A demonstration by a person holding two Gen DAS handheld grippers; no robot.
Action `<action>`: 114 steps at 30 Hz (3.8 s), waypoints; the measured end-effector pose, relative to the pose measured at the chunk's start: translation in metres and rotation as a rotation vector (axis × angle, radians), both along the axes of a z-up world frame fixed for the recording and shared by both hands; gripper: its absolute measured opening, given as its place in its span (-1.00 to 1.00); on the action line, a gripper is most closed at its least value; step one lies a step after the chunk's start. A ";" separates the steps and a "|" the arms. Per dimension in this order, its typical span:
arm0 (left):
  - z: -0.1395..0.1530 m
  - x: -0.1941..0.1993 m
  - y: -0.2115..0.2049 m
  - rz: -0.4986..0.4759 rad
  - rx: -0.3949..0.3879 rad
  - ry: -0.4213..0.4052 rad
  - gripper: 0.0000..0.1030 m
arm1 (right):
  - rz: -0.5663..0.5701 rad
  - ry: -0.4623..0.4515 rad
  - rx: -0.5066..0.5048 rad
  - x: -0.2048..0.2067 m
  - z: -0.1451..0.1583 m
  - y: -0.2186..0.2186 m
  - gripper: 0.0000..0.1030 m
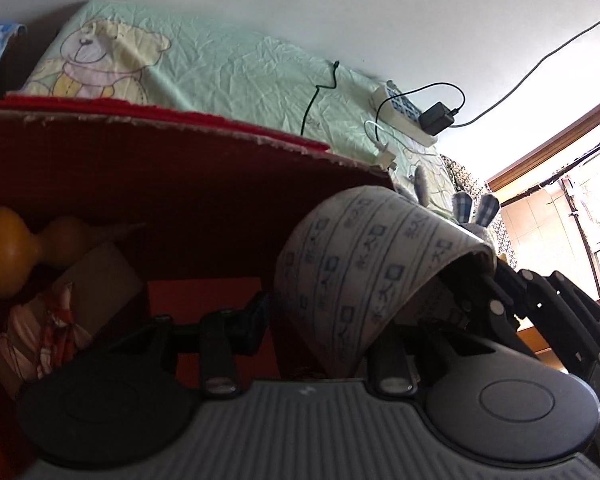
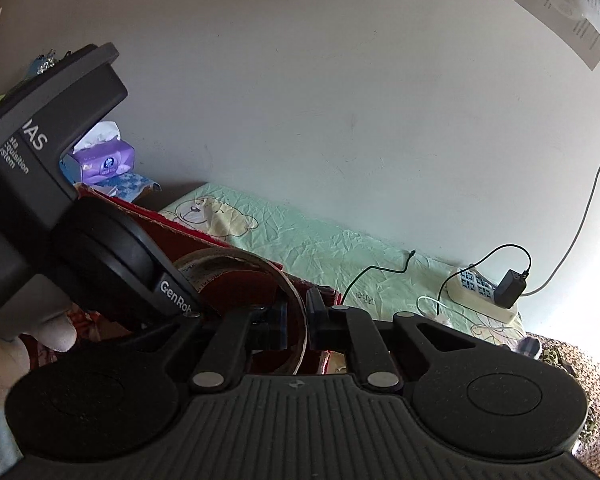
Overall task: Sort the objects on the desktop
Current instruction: 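Lower the tape roll into the bin beside the gift box, then open both tools to release the tape roll in the bin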
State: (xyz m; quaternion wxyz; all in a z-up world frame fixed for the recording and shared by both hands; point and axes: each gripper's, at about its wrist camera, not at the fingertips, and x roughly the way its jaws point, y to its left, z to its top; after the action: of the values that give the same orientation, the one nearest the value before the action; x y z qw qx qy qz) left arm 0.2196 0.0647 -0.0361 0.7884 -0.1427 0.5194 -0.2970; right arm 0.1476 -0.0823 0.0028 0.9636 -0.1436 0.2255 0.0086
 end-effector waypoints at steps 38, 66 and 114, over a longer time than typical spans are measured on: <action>-0.001 0.003 -0.001 0.120 0.278 -0.110 0.36 | -0.138 0.035 0.378 0.016 -0.007 -0.035 -0.61; -0.008 0.003 -0.018 0.111 0.442 -0.127 0.36 | -0.137 0.136 0.307 0.036 -0.028 -0.026 -0.71; 0.000 -0.009 -0.023 0.148 0.572 -0.256 0.52 | -0.136 0.105 0.372 0.031 -0.027 -0.029 -0.76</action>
State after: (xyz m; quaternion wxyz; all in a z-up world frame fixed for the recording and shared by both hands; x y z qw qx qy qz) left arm 0.2103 0.0422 -0.0363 0.8751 0.0858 0.4664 -0.0965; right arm 0.1785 -0.1110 -0.0243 0.9587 0.0530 0.2793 -0.0074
